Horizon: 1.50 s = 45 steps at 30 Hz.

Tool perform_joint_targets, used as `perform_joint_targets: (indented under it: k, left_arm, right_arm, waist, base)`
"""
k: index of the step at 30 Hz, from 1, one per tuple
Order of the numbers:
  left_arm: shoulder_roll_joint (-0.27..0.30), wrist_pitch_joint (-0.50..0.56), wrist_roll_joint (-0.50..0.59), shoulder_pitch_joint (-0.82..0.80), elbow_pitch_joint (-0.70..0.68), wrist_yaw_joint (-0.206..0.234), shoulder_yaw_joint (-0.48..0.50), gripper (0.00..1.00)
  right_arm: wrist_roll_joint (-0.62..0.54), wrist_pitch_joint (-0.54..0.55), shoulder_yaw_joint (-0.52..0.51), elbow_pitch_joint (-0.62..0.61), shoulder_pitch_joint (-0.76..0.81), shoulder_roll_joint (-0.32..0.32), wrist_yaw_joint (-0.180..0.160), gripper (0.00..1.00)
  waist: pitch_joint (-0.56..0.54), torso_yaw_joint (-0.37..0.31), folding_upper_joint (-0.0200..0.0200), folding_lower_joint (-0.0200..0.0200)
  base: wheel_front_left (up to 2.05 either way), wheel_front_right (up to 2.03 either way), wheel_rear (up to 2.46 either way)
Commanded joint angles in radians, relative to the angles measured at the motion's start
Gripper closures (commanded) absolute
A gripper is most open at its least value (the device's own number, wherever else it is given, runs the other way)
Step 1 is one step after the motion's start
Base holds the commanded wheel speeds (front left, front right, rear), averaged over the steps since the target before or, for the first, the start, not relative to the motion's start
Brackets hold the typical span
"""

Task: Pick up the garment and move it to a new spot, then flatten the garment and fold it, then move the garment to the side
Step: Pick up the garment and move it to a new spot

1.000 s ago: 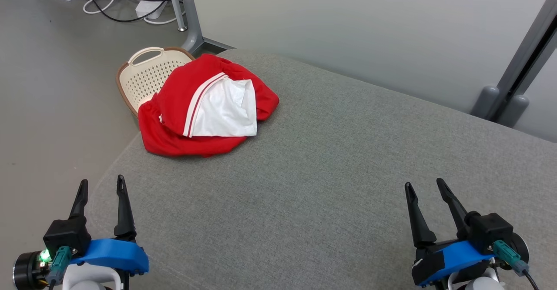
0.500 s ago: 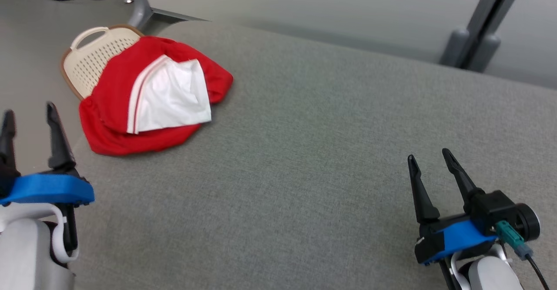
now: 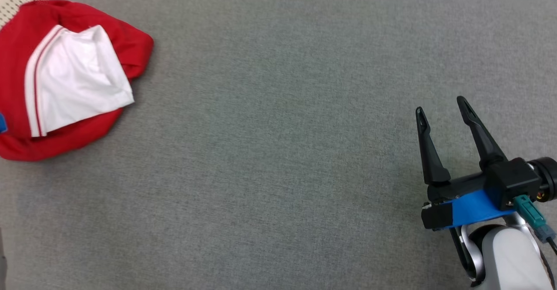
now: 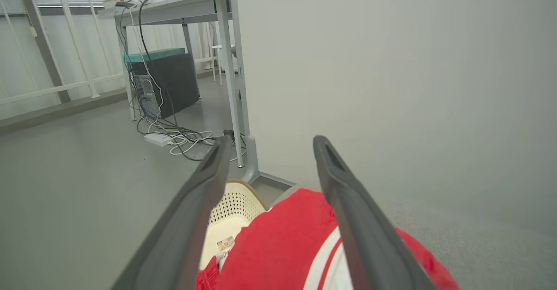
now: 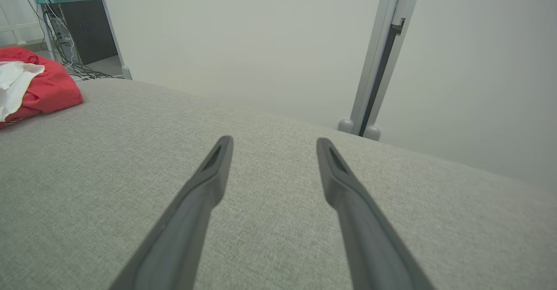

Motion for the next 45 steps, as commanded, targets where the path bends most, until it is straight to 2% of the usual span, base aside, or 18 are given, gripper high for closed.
perform_joint_targets:
  k: [1,6,15,19,24,27,32,41,45]
  left_arm:
    - [0.011,-0.004,0.001,-0.031,0.046,-0.011,-0.006,0.0]
    - [0.019,0.016,-0.004,-0.117,0.201,-0.037,-0.055,0.0]
    - [-0.015,0.103,-0.045,-0.179,0.435,-0.055,-0.132,0.0]
    - [-0.034,0.172,-0.094,-0.183,0.484,-0.056,-0.17,0.0]
    - [-0.026,0.233,-0.162,-0.183,0.477,-0.054,-0.23,0.0]
    - [-0.007,0.266,-0.197,-0.181,0.464,-0.054,-0.269,1.0]
    - [0.024,0.24,-0.231,-0.18,0.465,-0.055,-0.312,1.0]
    - [0.095,0.062,-0.23,-0.238,0.45,-0.054,-0.379,1.0]
    - [0.121,0.023,-0.217,-0.264,0.425,-0.054,-0.405,1.0]
  right_arm:
    - [-0.01,0.007,0.003,-0.018,-0.013,-0.006,0.0,0.0]
    - [-0.017,0.027,0.01,-0.066,-0.024,-0.016,0.0,0.0]
    - [-0.024,0.048,0.024,-0.115,-0.04,-0.02,0.0,0.0]
    - [-0.018,0.045,0.026,-0.115,-0.043,-0.022,0.0,0.0]
    - [-0.011,0.044,0.028,-0.109,-0.044,-0.024,0.0,0.0]
    - [-0.009,0.042,0.034,-0.107,-0.047,-0.022,0.0,0.0]
    - [-0.002,0.037,0.03,-0.102,-0.045,-0.021,0.0,0.0]
    - [0.018,0.004,0.033,-0.054,-0.037,-0.011,0.0,0.0]
    - [0.034,-0.014,0.038,-0.026,-0.038,-0.007,0.0,0.0]
  waist:
    - [0.02,-0.004,0.0,-0.0003]
    - [0.072,-0.017,0.0,-0.0003]
    - [0.12,-0.023,0.0,-0.0003]
    - [0.121,-0.025,0.0,-0.0003]
    - [0.119,-0.026,0.0,-0.0003]
    - [0.117,-0.031,0.0,-0.0003]
    - [0.109,-0.041,0.0,-0.0003]
    - [0.046,-0.049,0.0,-0.0003]
    - [0.011,-0.056,0.0,-0.0003]
  base:
    - [0.0,0.0,0.0]
    - [0.0,0.0,0.0]
    - [0.0,0.0,0.0]
    - [0.0,0.0,0.0]
    - [0.0,0.0,0.0]
    - [0.0,0.0,0.0]
    - [0.0,0.0,0.0]
    - [0.0,0.0,0.0]
    - [0.0,0.0,0.0]
